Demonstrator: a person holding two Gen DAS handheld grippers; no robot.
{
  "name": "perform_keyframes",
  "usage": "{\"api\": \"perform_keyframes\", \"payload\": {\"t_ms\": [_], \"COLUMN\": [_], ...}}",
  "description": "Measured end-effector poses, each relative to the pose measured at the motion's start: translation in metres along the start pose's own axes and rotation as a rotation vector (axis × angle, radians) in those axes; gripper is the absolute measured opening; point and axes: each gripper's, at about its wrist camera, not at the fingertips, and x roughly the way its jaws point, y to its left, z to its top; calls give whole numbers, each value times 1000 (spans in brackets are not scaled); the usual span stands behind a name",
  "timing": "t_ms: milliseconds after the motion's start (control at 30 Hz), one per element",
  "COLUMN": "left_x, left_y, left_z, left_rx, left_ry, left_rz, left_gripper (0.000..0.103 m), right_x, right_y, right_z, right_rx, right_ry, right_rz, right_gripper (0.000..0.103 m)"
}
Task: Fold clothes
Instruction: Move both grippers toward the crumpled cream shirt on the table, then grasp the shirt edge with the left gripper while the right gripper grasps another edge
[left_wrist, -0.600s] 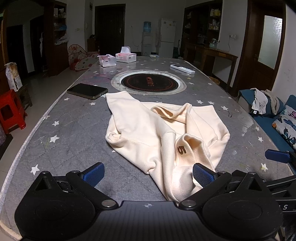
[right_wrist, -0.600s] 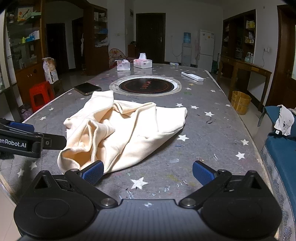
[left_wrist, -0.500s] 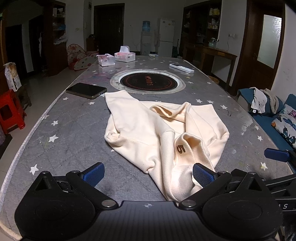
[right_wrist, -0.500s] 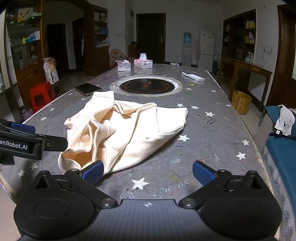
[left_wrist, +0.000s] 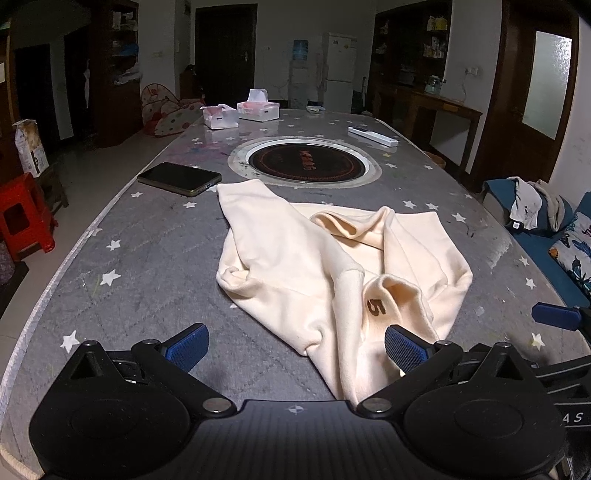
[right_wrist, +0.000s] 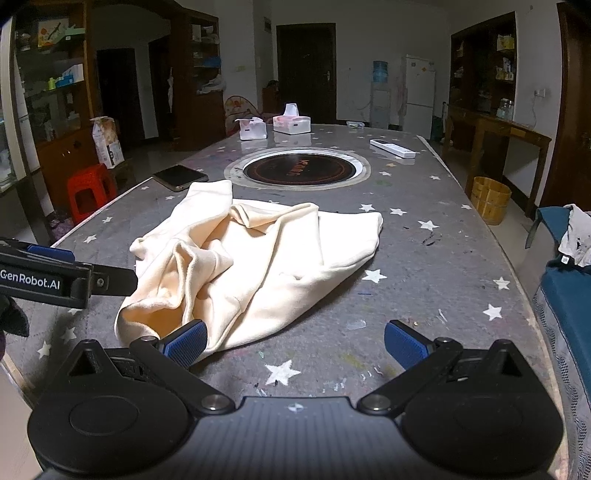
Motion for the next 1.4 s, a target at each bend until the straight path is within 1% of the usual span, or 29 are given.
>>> {"api": "perform_keyframes", "payload": {"t_ms": [200,400,600,733,800,1000,1200,1267,1333,1400], "left_x": [2,10,22,37,47,74,96,102,107,113], "left_y": [2,5,2,-1,-3,-7,-15,-15,-14,-12], "left_z": [7,23,44,56,62,76,80,80,79,80], "left_rx": [2,4,25,41,50,64,88,88,85,83], "left_ry": [-13,-19,-30,-14,0,39,72,83,98,114], "left_rz": [-2,-14,-34,-56,-66,-91,-91,-93,-102,-107], "left_gripper": [103,102,91,83,80,79,79,73,63,59], "right_x": [8,16,25,36,43,66,93,101,109,116], "right_y": [-6,-13,-18,-22,-25,-37,-44,-45,-44,-44], "right_z": [5,13,31,44,51,69,83,86,89,91], "right_rx": [25,29,30,34,36,58,71,69,63,62], "right_ry": [10,9,-6,-11,-13,3,37,49,62,74], "right_rz": [5,20,39,45,43,55,76,84,101,116], "right_gripper": [103,103,101,95,95,92,90,89,86,84]}}
